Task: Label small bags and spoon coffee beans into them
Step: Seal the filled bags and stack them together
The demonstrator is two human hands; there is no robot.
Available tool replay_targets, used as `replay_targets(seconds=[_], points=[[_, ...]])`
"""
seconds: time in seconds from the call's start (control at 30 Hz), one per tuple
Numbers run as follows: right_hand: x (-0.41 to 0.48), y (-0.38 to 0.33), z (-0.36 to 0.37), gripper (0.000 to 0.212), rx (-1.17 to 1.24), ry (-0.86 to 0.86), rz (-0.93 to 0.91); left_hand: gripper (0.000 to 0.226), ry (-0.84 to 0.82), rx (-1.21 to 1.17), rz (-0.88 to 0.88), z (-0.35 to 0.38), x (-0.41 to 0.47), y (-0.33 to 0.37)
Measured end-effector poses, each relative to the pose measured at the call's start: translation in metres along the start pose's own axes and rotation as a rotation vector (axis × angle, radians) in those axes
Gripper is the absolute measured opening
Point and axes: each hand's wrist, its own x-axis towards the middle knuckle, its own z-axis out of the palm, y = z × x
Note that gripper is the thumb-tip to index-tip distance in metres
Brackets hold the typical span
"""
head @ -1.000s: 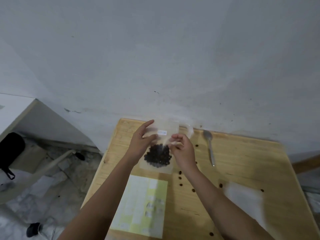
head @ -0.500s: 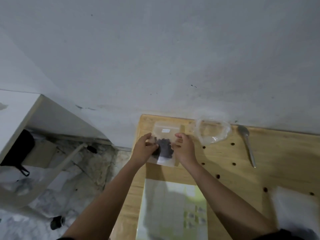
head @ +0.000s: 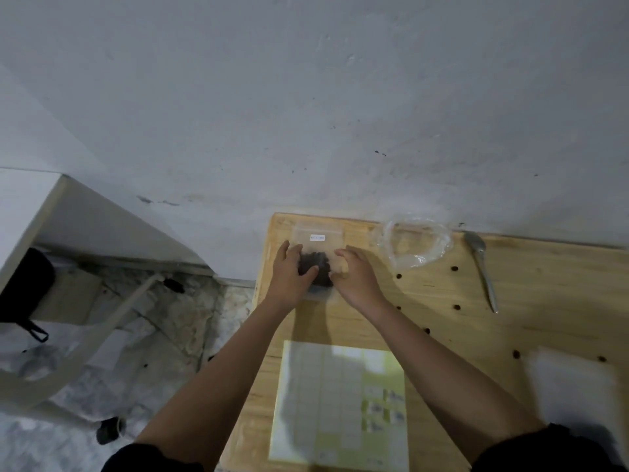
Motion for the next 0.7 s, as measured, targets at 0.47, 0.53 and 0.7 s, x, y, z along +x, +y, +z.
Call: replay_targets(seconds=[0.47,0.53,0.7], points=[[-0.167,0.166,-0.192,0.034,0.057,0.478,0.382,0.035,-0.235,0.001,0.501,0.193,-0.098,0.176],[-0.198,0.2,-0.204,0.04,0.059,0.464,0.494,0.04,-0.358,0.073,0.487,0.234,-0.116,0.176],[-0.242,0.256,-0.214,0.057,0.013,0.396,0.602,0.048,-0.529,0.093,0.403,0.292,-0.157,0.156]])
